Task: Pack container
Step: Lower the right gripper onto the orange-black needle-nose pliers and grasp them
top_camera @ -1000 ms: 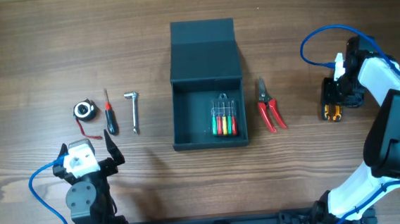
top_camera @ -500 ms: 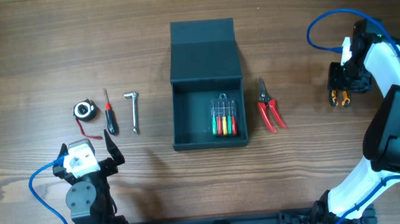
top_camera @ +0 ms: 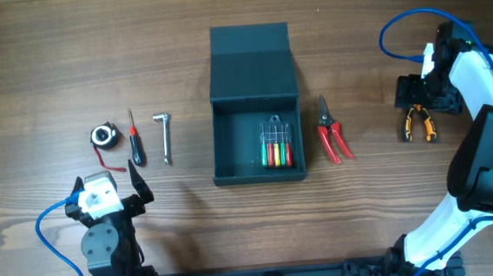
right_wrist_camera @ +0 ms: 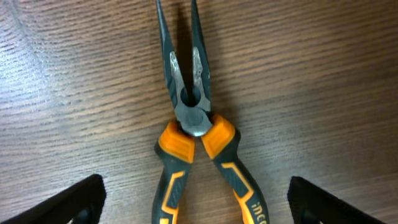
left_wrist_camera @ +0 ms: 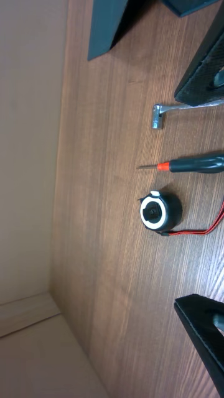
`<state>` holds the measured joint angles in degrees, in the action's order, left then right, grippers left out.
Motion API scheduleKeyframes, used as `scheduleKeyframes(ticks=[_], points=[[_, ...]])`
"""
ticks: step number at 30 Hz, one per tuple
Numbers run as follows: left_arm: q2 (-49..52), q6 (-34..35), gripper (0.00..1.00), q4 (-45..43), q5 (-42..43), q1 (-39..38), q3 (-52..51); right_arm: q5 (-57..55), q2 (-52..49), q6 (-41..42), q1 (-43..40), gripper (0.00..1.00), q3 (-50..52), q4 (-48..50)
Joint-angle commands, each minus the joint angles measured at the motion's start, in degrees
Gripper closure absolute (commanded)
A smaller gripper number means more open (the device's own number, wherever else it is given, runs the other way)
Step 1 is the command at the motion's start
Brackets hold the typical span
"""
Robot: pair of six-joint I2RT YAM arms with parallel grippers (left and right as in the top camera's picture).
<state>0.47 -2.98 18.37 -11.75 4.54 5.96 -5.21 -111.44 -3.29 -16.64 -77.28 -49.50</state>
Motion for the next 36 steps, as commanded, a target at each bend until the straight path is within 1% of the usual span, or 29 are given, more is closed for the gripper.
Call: scheduleKeyframes(ticks=[1, 6, 9, 11, 12, 13, 14, 17, 18, 19, 21, 22, 23, 24, 25, 31, 33, 36], points=[[-0.3, -1.3, 0.00, -0.2, -0.3, -0.3, -0.3, -1.0, -0.1, -1.3, 0.4, 0.05, 1.0, 1.3], [-0.3, -1.3, 0.00, -0.2, -0.3, -0.3, -0.3, -0.8, -5.4, -1.0, 0.4, 0.01, 1.3, 1.0], [-0.3, -1.3, 0.00, -0.2, -0.3, -0.3, -0.3, -0.7, -9.1, -0.7, 0.4, 0.01, 1.3, 1.1], [-0.3, -1.3, 0.00, -0.2, -0.3, -0.3, -0.3, -0.7, -9.6, -0.6, 0.4, 0.01, 1.3, 1.5], [-0.3, -1.3, 0.00, -0.2, -0.3, -0.3, -0.3, -0.8, -9.6, -0.6, 0.4, 0.06, 1.3, 1.8], [-0.3, -1.3, 0.00, -0.2, -0.3, -0.3, -0.3, -0.7, -9.6, -0.6, 0.4, 0.16, 1.3, 1.9], [-0.3, -1.3, 0.00, -0.2, -0.3, -0.3, -0.3, -0.7, -9.6, -0.6, 0.4, 0.23, 1.3, 1.9], [-0.3, -1.3, 0.00, -0.2, -0.3, -0.3, -0.3, -0.7, -9.6, -0.6, 0.4, 0.26, 1.3, 1.4], [-0.3, -1.3, 0.00, -0.2, -0.3, -0.3, -0.3, -0.7, -9.6, -0.6, 0.4, 0.31, 1.3, 1.2], [-0.3, -1.3, 0.00, -0.2, -0.3, -0.3, -0.3, -0.7, -9.6, -0.6, 0.4, 0.44, 1.3, 1.2], [-0.3, -1.3, 0.00, -0.2, -0.3, -0.3, -0.3, -0.7, -9.6, -0.6, 0.4, 0.59, 1.3, 0.9], [-0.3, -1.3, 0.00, -0.2, -0.3, -0.3, -0.3, -0.7, -9.6, -0.6, 0.4, 0.62, 1.3, 0.8], [-0.3, -1.3, 0.00, -0.2, -0.3, -0.3, -0.3, -0.7, -9.6, -0.6, 0.4, 0.69, 1.3, 0.8], [-0.3, -1.3, 0.00, -0.2, -0.3, -0.3, -0.3, -0.3, -9.6, -0.6, 0.4, 0.82, 1.3, 0.8], [-0.3, -1.3, 0.00, -0.2, -0.3, -0.3, -0.3, -0.3, -9.6, -0.6, 0.4, 0.83, 1.3, 0.8], [-0.3, -1.3, 0.00, -0.2, -0.3, -0.3, -0.3, -0.3, -9.4, 0.3, 0.4, 0.87, 1.2, 0.8], [-0.3, -1.3, 0.00, -0.2, -0.3, -0.3, -0.3, -0.3, -9.0, 0.5, 0.4, 0.91, 0.8, 0.8], [-0.3, -1.3, 0.00, -0.2, -0.3, -0.3, -0.3, 0.2, -7.9, 0.5, 0.5, 0.92, -0.4, 0.5]])
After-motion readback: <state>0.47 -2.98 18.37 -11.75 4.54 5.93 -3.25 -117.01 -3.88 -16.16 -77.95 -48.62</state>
